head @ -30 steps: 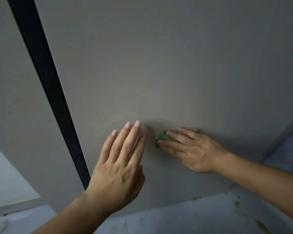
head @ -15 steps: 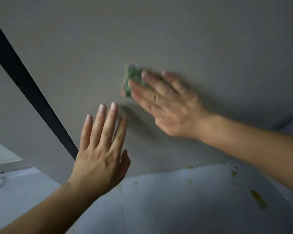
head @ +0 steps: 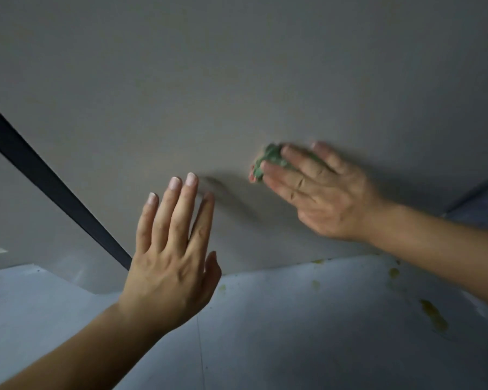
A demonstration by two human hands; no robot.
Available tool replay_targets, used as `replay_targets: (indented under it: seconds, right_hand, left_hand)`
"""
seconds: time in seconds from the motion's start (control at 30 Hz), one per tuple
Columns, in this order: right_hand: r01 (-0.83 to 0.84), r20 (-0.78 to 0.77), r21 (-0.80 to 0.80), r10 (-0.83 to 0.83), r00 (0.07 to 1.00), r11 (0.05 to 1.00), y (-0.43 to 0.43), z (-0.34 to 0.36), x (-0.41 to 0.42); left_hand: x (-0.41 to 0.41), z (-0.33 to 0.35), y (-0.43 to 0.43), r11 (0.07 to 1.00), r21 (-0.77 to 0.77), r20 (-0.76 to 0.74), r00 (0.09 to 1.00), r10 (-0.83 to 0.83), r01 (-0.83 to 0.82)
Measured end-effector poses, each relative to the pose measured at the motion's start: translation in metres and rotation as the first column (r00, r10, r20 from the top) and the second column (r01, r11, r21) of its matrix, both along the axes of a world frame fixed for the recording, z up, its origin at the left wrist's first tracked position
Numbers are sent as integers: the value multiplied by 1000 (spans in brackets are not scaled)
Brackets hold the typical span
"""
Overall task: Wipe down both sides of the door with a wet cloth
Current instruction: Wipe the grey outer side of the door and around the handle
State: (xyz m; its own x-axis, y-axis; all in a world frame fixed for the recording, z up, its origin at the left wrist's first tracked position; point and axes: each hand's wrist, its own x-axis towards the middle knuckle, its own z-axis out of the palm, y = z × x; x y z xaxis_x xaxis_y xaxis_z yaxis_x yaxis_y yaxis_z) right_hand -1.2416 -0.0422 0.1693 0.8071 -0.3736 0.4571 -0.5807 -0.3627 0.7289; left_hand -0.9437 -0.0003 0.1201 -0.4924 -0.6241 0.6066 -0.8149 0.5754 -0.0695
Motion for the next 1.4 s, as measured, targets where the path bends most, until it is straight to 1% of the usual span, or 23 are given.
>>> replay_targets:
  seconds: [0.07, 0.1, 0.13, 0.23, 0.27, 0.37, 0.5, 0.57, 0.63, 0.7, 0.77, 0.9, 1.0, 1.07, 1.13, 1.17, 1.2, 1.23, 1.27, 1.3, 1.33, 1.37, 1.4]
  right_hand:
    - [44, 184, -35, -37, 982, 998, 1, -13, -3]
    - [57, 224, -14, -53, 973, 998, 3, -28, -3]
    - [59, 212, 24, -63, 975, 998, 7, -47, -4]
    - [36, 14, 197, -39, 999, 980, 21, -109, -10]
    - [34, -18, 253, -30, 999, 967, 25, -127, -11]
    - [57, 7, 316, -62, 998, 947, 31, -156, -12]
    - [82, 29, 313, -96, 995, 946, 28, -167, -13]
    - [55, 32, 337, -70, 997, 940, 28, -175, -14]
    - [56, -60, 385, -36, 998, 921, 34, -193, -20]
    - [168, -237, 390, -77, 968, 905, 41, -213, -29]
    - [266, -320, 357, -150, 935, 896, 47, -230, -33]
    - [313, -310, 367, -202, 929, 876, 55, -238, -33]
    - [307, -271, 322, -223, 936, 896, 55, -226, -34]
    - [311, -201, 283, -261, 944, 907, 57, -218, -33]
    - [348, -43, 289, -351, 935, 892, 61, -204, -32]
    - [372, 73, 307, -411, 909, 876, 65, -197, -30]
    - [395, 190, 342, -475, 859, 852, 69, -191, -27]
    - [421, 290, 390, -544, 787, 819, 74, -187, -24]
    - [454, 375, 445, -621, 689, 772, 78, -183, -17]
    - [469, 461, 509, -688, 560, 722, 81, -181, -9]
    - [434, 564, 579, -724, 397, 690, 82, -179, 1]
    - [339, 674, 628, -708, 213, 700, 79, -177, 13]
    - [210, 764, 627, -645, 24, 750, 75, -174, 24]
  left_hand:
    - [-6, -7, 1, 999, 18, 14, 999, -37, 36]
    - [-9, -11, 2, 999, 31, 23, 999, -43, 42]
    - [-11, -15, 4, 998, 43, 31, 999, -45, 44]
    - [-10, -26, 3, 997, 63, 56, 998, -42, 39]
    - [-8, -30, 2, 997, 73, 65, 997, -37, 32]
    - [-2, -39, 0, 996, 81, 69, 997, -35, 30]
    - [-1, -48, 1, 994, 107, 70, 997, -13, 6]
    - [-6, -54, 5, 991, 130, 68, 997, -22, 13]
    - [-10, -61, 8, 990, 136, 51, 997, -54, 46]
    - [-12, -68, 9, 988, 138, 32, 997, -70, 65]
    - [-13, -77, 10, 988, 141, 14, 997, -71, 69]
    - [-13, -91, 23, 976, 203, 18, 996, -89, 84]
    - [-16, -94, 29, 970, 226, 38, 994, -101, 90]
    - [-18, -92, 28, 967, 236, 45, 993, -105, 92]
    - [-20, -89, 25, 965, 244, 47, 993, -110, 95]
    - [-21, -87, 23, 965, 246, 48, 993, -110, 95]
    - [-23, -86, 21, 964, 249, 47, 992, -113, 98]
    - [-25, -83, 21, 961, 256, 42, 992, -118, 103]
    - [-29, -80, 20, 957, 268, 34, 992, -125, 111]
    - [-34, -75, 18, 950, 288, 28, 991, -134, 120]
    - [-39, -70, 17, 940, 316, 26, 989, -144, 129]
    - [-44, -66, 16, 928, 349, 23, 988, -151, 133]
    - [-48, -61, 17, 915, 382, 20, 988, -152, 133]
